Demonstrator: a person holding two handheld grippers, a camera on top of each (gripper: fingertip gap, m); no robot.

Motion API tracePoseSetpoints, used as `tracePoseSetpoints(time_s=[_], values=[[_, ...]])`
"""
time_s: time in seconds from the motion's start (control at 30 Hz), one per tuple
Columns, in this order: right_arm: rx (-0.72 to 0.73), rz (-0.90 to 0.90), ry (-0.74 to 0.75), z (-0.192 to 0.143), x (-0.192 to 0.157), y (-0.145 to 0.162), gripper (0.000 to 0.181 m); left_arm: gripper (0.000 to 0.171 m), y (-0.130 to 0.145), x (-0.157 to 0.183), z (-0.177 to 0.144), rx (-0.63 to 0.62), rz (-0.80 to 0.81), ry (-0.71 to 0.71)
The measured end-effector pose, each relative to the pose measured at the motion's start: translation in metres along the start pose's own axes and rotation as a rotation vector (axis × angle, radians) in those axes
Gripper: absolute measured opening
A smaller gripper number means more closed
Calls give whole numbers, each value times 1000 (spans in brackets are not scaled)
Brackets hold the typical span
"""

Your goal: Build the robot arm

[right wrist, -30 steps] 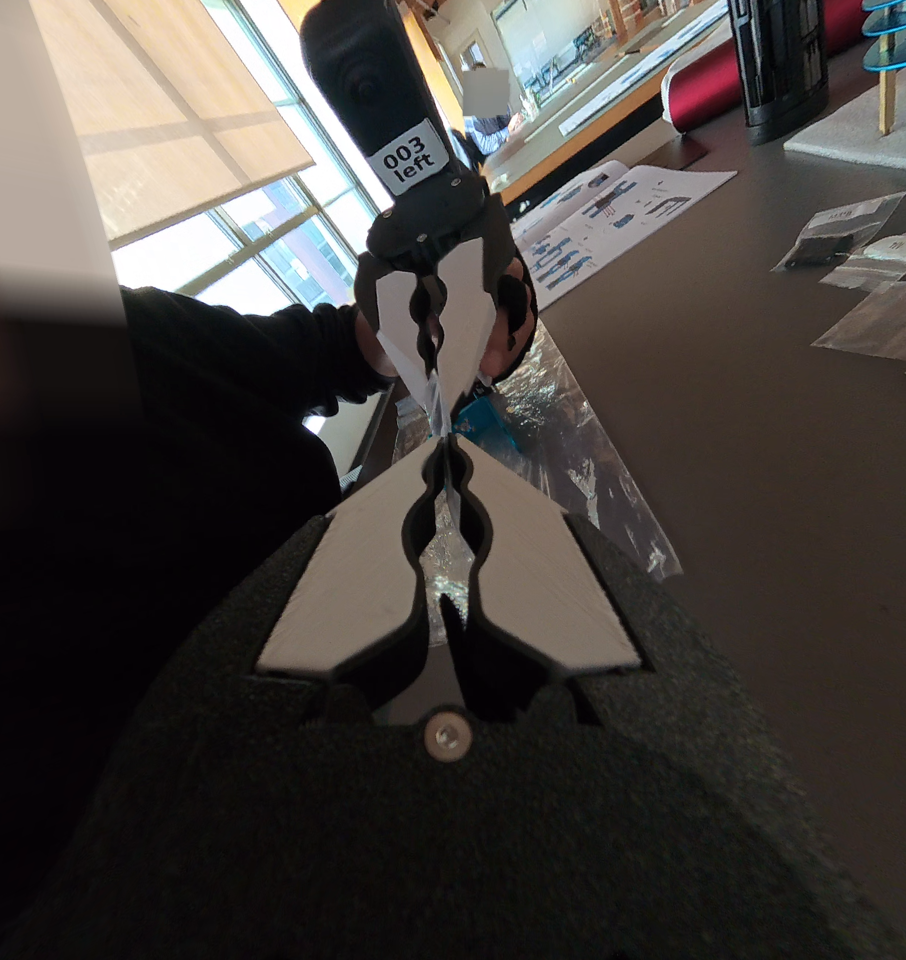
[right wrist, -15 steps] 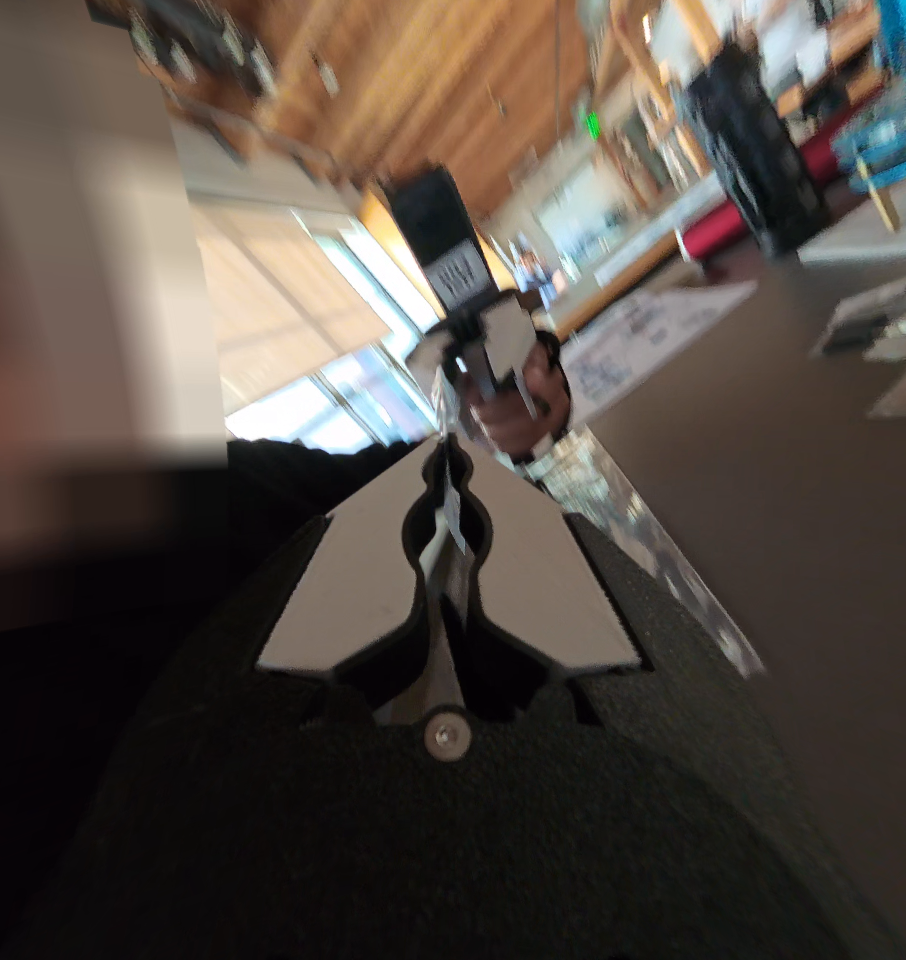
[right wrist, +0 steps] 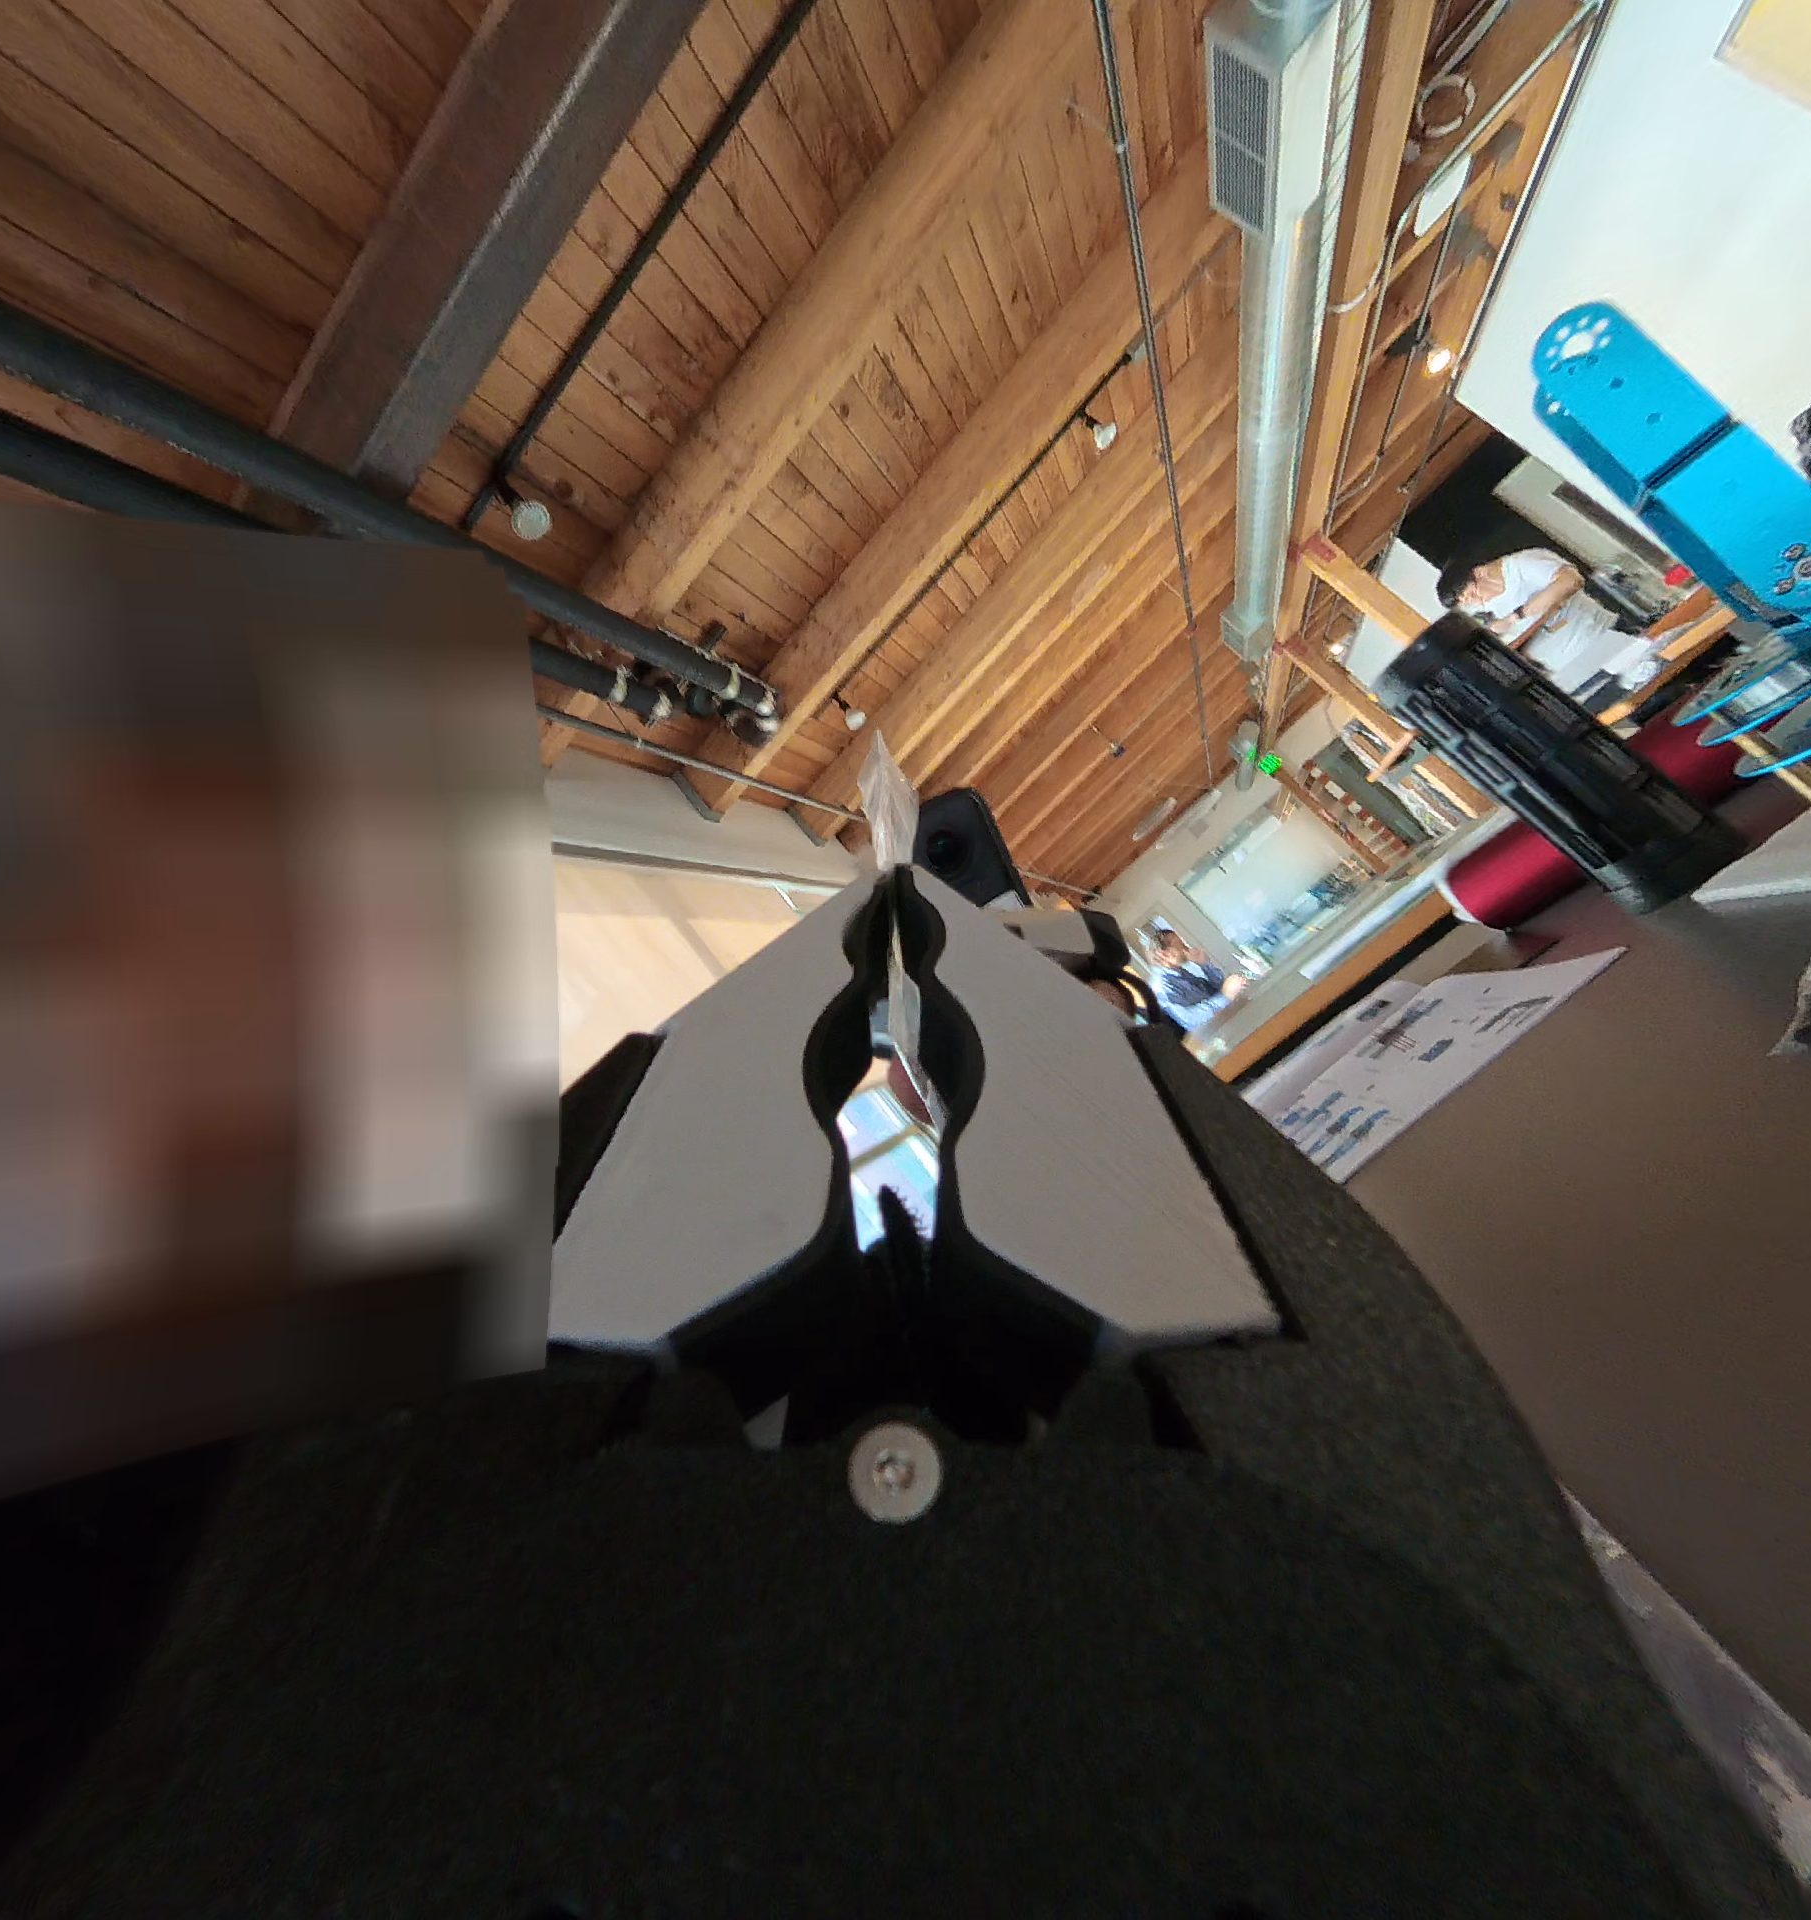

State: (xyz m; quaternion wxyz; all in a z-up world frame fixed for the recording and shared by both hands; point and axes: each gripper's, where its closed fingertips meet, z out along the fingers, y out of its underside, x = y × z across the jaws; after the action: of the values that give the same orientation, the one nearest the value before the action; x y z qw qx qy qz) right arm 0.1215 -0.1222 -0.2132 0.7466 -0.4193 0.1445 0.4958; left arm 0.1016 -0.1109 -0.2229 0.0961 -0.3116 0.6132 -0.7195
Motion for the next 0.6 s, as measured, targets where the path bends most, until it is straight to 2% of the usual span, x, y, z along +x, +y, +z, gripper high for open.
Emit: tracePoseSetpoints(time_s=[0.03,0.17,0.23,0.5,0.6], values=[[-17,-19,12,2,1,4,0,21,0,0,0,5,-4,-4],[-60,-73,38,5,1,13,0,19,-1,-1,1,19,-20,-7],[-70,-79,41,6,1,16,0,0,0,0,1,17,-14,-3],[-150,-106,98,2,9,24,1,0,7,-3,-3,-31,-2,4],[-227,-197,123,0,9,27,15,0,14,-3,-9,-80,50,10]])
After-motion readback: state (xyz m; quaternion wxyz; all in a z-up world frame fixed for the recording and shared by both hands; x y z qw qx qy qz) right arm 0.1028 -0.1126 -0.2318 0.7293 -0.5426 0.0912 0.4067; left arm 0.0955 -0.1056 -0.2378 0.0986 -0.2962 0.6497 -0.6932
